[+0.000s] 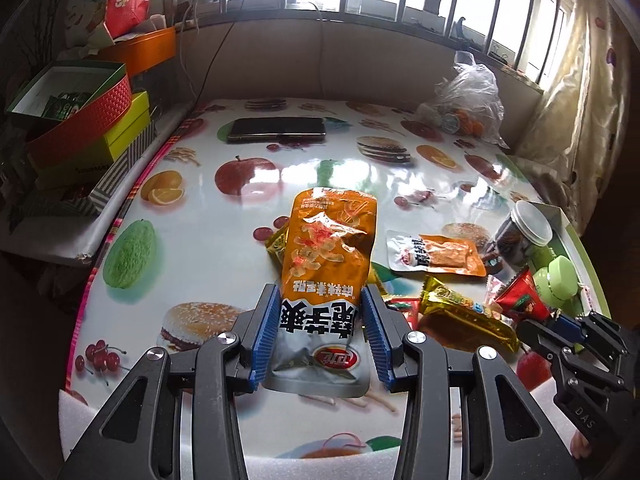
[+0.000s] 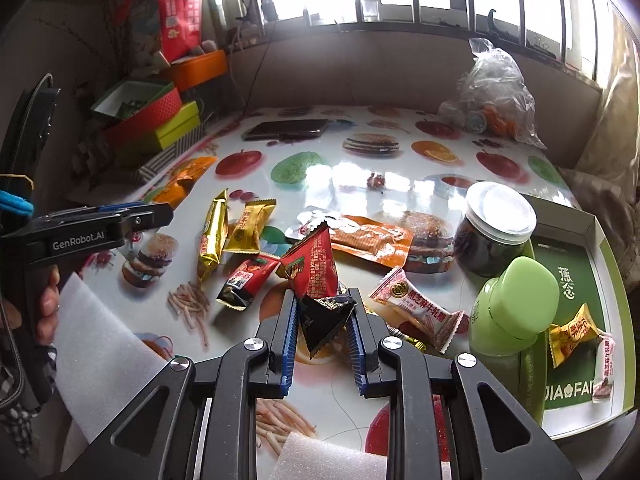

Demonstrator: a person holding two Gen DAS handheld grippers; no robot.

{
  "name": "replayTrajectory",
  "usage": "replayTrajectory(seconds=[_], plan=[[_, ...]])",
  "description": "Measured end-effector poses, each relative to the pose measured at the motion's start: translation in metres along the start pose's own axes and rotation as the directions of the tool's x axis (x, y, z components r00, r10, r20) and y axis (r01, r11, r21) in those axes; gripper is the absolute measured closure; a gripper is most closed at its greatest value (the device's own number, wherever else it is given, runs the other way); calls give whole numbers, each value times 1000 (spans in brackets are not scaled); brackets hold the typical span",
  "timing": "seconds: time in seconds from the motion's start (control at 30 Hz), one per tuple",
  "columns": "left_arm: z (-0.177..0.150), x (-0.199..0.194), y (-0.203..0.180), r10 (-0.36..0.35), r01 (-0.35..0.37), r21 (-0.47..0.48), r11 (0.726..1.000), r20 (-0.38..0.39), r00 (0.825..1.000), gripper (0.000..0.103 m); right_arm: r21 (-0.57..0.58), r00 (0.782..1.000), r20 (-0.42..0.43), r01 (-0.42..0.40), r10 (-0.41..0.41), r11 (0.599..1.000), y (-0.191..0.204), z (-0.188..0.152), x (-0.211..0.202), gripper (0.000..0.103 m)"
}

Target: Organize snacks

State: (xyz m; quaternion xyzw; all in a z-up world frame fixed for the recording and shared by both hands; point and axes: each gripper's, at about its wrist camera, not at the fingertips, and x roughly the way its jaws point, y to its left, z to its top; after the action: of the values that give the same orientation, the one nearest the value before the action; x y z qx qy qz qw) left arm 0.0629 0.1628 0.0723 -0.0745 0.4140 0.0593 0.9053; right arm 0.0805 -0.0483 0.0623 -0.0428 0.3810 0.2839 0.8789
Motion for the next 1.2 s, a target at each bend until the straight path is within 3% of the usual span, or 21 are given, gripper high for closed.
replayTrajectory(seconds=[0.57, 1.2], plan=[[22, -16, -74, -121, 118, 97, 988, 35, 992, 60, 76, 994, 72, 74, -79, 994, -41, 4, -42, 81], [39, -13, -178, -281, 273, 221, 936, 1, 960, 60, 196, 974, 110, 176, -200, 965, -109, -8, -86, 81]])
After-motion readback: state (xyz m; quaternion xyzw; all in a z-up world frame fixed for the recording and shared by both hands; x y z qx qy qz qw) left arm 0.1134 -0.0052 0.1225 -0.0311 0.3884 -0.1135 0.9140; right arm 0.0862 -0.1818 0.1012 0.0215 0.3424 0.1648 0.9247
